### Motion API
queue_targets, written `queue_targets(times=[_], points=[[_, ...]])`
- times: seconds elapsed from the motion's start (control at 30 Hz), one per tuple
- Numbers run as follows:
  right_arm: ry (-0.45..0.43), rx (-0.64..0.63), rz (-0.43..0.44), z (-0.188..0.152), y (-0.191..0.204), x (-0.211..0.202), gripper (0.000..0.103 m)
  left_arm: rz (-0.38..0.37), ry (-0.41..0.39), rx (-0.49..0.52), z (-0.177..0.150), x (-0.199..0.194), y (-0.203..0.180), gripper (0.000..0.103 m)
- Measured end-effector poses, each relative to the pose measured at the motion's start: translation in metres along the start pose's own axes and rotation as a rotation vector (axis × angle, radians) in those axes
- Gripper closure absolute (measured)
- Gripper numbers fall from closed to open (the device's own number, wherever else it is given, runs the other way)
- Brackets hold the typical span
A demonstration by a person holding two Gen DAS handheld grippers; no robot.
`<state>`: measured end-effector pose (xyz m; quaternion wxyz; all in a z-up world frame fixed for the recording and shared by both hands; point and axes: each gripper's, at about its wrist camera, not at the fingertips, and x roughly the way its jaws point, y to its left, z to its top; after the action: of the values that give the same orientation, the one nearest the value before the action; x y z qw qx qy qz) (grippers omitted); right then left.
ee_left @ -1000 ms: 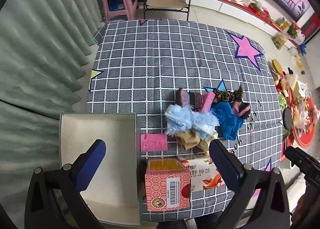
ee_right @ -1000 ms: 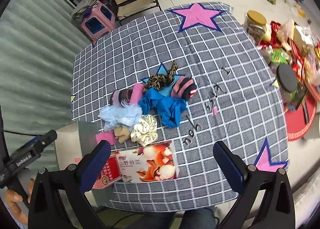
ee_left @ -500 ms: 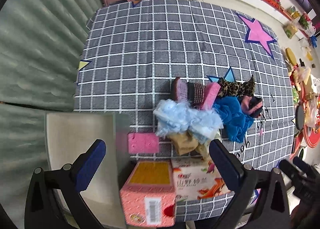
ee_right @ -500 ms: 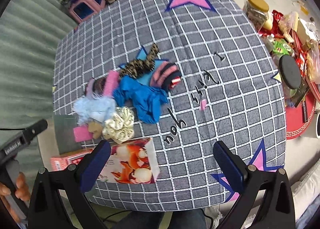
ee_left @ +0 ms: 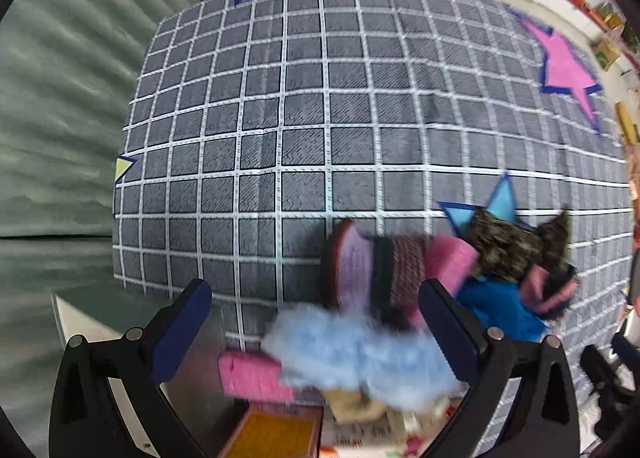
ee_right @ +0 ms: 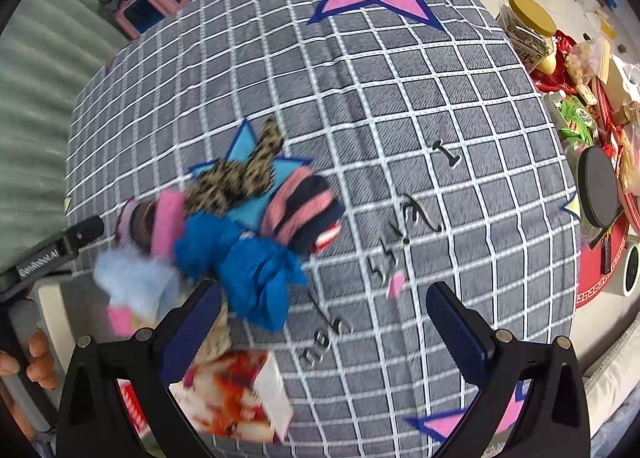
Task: Organize soft objects
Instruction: 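Move both tools toward the pile of soft items on the table, then grasp the purple knit glove with left tool while right tool grasps the striped sock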
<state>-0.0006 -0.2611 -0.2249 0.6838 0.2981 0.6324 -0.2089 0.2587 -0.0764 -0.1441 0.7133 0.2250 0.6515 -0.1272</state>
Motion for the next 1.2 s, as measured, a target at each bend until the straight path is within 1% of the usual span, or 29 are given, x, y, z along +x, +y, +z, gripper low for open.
queue_targets(times=[0.07,0.17,0.3,0.43,0.57,0.6,0.63,0.7,0.77,0.8,0.83,0.93,0.97,1.0,1.03,1.07,1.1,1.13,1.17,1.2], points=[[0.010,0.006,-0.002,0.010,-0.003,0.012,0.000,0.006,0.021,-0.001,0.005,0.015,-0.001,0.000],[0.014,-0.003,-0.008,0.020,-0.005,0.026,0.000,0.003,0.060,0.005,0.003,0.034,-0.002,0.000],[0.016,-0.033,-0.044,0.032,-0.003,0.048,0.000,-0.003,0.059,-0.004,0.005,0.049,-0.005,0.000],[0.030,-0.018,-0.021,0.041,-0.003,0.070,0.000,-0.003,0.069,-0.013,0.010,0.058,-0.011,0.000],[0.053,-0.066,-0.045,0.044,0.007,0.093,0.000,-0.022,0.085,-0.031,0.012,0.066,-0.013,0.000],[0.054,-0.074,-0.050,0.044,0.008,0.096,0.002,-0.031,0.087,-0.036,0.011,0.073,-0.009,0.000],[0.054,-0.087,-0.055,0.043,0.010,0.100,0.009,-0.037,0.092,-0.039,0.010,0.075,-0.009,0.000],[0.065,-0.116,-0.065,0.041,0.011,0.109,0.020,-0.042,0.101,-0.029,0.006,0.080,-0.004,0.000],[0.069,-0.132,-0.065,0.037,0.011,0.113,0.021,-0.055,0.112,0.003,-0.003,0.087,0.003,0.002],[0.064,-0.142,-0.068,0.036,0.011,0.113,0.024,-0.063,0.117,0.019,-0.008,0.090,0.003,0.002],[0.057,-0.154,-0.066,0.035,0.012,0.114,0.030,-0.067,0.125,0.029,-0.013,0.092,0.000,0.002],[0.067,-0.169,-0.047,0.034,0.017,0.118,0.034,-0.114,0.190,0.058,-0.023,0.106,-0.019,0.003],[0.068,-0.169,-0.045,0.033,0.017,0.119,0.034,-0.129,0.201,0.066,-0.026,0.110,-0.021,0.009],[0.068,-0.172,-0.049,0.032,0.020,0.122,0.037,-0.152,0.208,0.072,-0.028,0.114,-0.024,0.014],[0.067,-0.182,-0.052,0.033,0.019,0.121,0.049,-0.198,0.214,0.068,-0.031,0.118,-0.025,0.028],[0.058,-0.201,-0.036,0.032,0.021,0.120,0.056,-0.238,0.222,0.057,-0.032,0.121,-0.027,0.038],[0.060,-0.210,-0.037,0.037,0.017,0.113,0.062,-0.239,0.221,0.049,-0.034,0.123,-0.031,0.040],[0.057,-0.224,-0.044,0.040,0.021,0.108,0.068,-0.247,0.213,0.059,-0.036,0.124,-0.035,0.047],[0.051,-0.231,-0.033,0.040,0.022,0.106,0.071,-0.251,0.205,0.067,-0.041,0.122,-0.043,0.052],[0.048,-0.230,-0.020,0.036,0.024,0.101,0.073,-0.255,0.193,0.071,-0.044,0.122,-0.044,0.056]])
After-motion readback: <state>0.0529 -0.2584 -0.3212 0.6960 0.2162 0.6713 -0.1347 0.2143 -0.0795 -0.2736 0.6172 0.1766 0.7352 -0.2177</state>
